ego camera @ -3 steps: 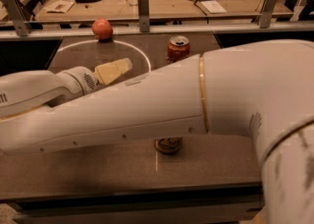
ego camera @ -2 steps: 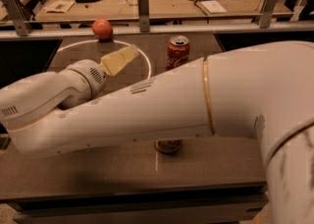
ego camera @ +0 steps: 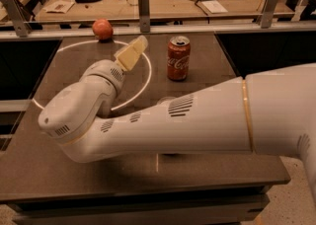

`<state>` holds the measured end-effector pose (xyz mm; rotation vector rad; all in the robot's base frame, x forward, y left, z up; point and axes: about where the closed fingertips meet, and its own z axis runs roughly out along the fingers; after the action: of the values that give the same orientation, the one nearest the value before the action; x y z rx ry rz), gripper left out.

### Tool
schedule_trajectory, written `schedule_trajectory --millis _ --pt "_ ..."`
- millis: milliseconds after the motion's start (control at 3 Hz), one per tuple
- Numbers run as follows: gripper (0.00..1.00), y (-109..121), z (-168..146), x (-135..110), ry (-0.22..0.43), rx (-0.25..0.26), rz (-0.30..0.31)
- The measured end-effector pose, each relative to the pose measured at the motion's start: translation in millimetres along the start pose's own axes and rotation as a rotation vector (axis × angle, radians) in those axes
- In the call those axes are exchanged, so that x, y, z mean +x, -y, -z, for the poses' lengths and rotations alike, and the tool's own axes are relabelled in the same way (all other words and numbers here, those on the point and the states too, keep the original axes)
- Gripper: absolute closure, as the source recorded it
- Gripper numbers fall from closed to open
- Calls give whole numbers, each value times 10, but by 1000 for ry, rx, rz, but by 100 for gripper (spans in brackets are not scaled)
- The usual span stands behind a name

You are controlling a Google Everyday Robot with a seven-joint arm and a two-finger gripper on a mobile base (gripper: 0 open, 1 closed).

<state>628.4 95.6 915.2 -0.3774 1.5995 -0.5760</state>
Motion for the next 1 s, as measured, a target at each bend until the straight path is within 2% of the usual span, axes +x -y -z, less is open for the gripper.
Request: schedule_trajectory --millis 333,667,1000 --pt "0 -84 -136 28 89 -40 3" --pt "0 -92 -212 -65 169 -40 -57" --pt "0 -6 -246 -190 187 -10 -190"
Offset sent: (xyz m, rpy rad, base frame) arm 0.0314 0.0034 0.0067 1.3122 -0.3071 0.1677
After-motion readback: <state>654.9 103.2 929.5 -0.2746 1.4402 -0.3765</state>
